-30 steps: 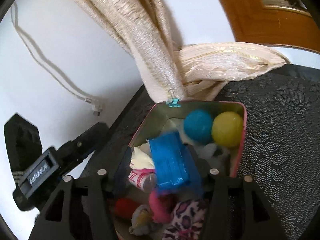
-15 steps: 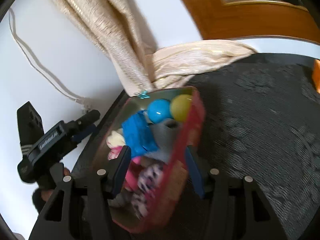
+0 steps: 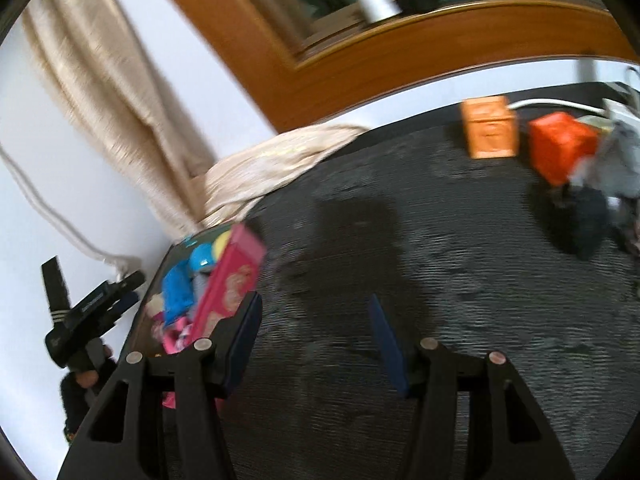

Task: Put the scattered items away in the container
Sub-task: 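Move the left tool toward the black knit beanie while the right tool approaches the pink leopard plush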

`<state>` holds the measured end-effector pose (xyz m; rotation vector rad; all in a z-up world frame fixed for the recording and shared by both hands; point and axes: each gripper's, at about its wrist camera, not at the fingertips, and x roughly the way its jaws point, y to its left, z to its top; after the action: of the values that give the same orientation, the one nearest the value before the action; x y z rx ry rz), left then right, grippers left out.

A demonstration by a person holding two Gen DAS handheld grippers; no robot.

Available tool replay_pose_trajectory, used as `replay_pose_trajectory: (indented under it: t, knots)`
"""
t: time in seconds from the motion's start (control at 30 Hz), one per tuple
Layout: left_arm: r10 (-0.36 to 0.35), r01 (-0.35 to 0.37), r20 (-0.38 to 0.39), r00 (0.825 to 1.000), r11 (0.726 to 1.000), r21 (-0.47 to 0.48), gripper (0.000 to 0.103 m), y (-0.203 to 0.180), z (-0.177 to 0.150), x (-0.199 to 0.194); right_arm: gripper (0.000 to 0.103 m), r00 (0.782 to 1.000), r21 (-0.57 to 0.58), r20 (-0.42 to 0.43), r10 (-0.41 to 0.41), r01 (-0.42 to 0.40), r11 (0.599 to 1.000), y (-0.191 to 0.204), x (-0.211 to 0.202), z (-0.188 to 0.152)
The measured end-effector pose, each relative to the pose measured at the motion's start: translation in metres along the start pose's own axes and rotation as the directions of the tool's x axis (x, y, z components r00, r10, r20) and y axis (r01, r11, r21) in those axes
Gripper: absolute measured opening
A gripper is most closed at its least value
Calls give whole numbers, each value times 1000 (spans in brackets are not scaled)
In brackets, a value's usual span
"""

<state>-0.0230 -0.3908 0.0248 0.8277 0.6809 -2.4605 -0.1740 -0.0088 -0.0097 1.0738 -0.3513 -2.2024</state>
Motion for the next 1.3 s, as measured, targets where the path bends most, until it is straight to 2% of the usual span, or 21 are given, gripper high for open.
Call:
replay_pose_trajectory:
  t: [0.17, 0.2, 0.3, 0.37, 0.47, 0.53, 0.63, 0.73, 0.97, 1.17, 1.3]
  knots:
    - [-36, 35, 8, 999, 995, 97, 69, -41, -10, -17, 60, 993, 61, 50, -107, 104, 993, -52, -29, 6]
    - [-49, 48, 2, 999, 991, 124, 69, -52, -13, -19, 63, 989, 73, 59, -132, 128, 989, -61, -35, 7]
    - [-94, 97, -27, 995, 974, 204, 69, -91, -25, -22, 67, 962, 115, 116, -247, 234, 965, -95, -61, 10]
    - [-131, 139, -50, 990, 958, 252, 69, -118, -34, -23, 71, 930, 136, 165, -330, 310, 941, -118, -83, 11]
    - [-183, 203, -92, 979, 930, 306, 69, -161, -48, -22, 77, 895, 163, 189, -403, 376, 912, -150, -103, 11]
    - [-200, 230, -121, 972, 911, 343, 69, -188, -59, -19, 77, 891, 167, 177, -419, 392, 905, -168, -107, 12]
    - [-222, 276, -180, 958, 880, 386, 69, -232, -77, -6, 77, 892, 177, 148, -428, 402, 898, -191, -106, 20]
    - [-232, 315, -237, 944, 848, 425, 69, -276, -95, 10, 77, 910, 154, 124, -395, 375, 914, -203, -99, 30]
    - [-232, 373, -316, 920, 765, 524, 69, -361, -135, 38, 77, 926, 105, 109, -363, 352, 930, -206, -82, 35]
    - [-226, 393, -340, 913, 710, 585, 69, -406, -157, 66, 77, 921, 120, 109, -373, 361, 925, -209, -84, 32]
    - [-216, 407, -370, 904, 701, 586, 69, -417, -166, 86, 77, 919, 127, 104, -380, 367, 921, -208, -85, 30]
